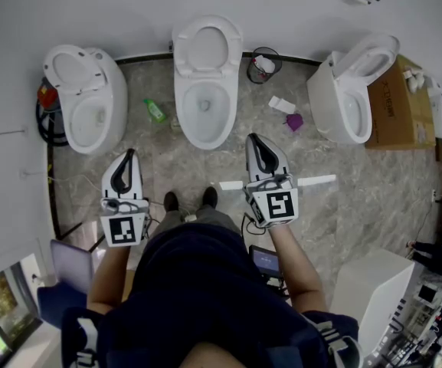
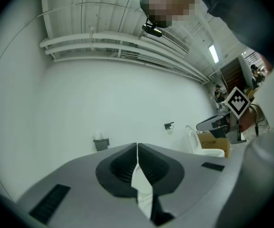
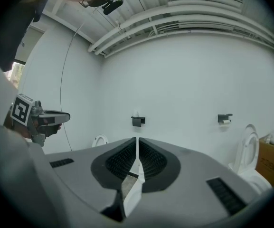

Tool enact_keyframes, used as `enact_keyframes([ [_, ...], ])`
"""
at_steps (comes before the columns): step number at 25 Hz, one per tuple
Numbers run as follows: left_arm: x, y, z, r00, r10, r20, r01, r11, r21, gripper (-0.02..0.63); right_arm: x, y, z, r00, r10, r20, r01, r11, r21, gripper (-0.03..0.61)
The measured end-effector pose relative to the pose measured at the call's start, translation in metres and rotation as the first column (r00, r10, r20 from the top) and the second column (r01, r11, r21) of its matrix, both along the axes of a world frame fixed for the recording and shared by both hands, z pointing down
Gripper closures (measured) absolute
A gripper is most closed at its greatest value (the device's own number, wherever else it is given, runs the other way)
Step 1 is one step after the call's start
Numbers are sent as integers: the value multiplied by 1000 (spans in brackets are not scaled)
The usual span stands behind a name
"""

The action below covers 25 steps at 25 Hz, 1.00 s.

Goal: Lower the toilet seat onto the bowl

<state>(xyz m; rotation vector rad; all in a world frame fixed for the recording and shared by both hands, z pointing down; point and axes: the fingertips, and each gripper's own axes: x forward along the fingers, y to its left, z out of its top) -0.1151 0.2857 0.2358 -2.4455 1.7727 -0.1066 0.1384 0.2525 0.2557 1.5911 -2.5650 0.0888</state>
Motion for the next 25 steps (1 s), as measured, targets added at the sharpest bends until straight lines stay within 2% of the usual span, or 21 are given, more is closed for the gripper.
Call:
enact_keyframes([
  [6,0,-1,1,1000,2,-1,-2,1000,-2,588,-6,-5,6,999,-31,-17,31,999,-18,414],
  [12,1,-4,2,1000,-1,5,1,1000,-7,588,-6,-17,7,999,-47,-26,47,999,-6,306],
  [17,1,-6,3,1000,-9,7,10,1000,-16,588,-8,-25,8,996,-76,-45,75,997,-21,256],
  [25,-3,-7,8,999,-34,20,35,999,-22,588,-8,-38,14,993,-106,-44,106,994,-9,242],
])
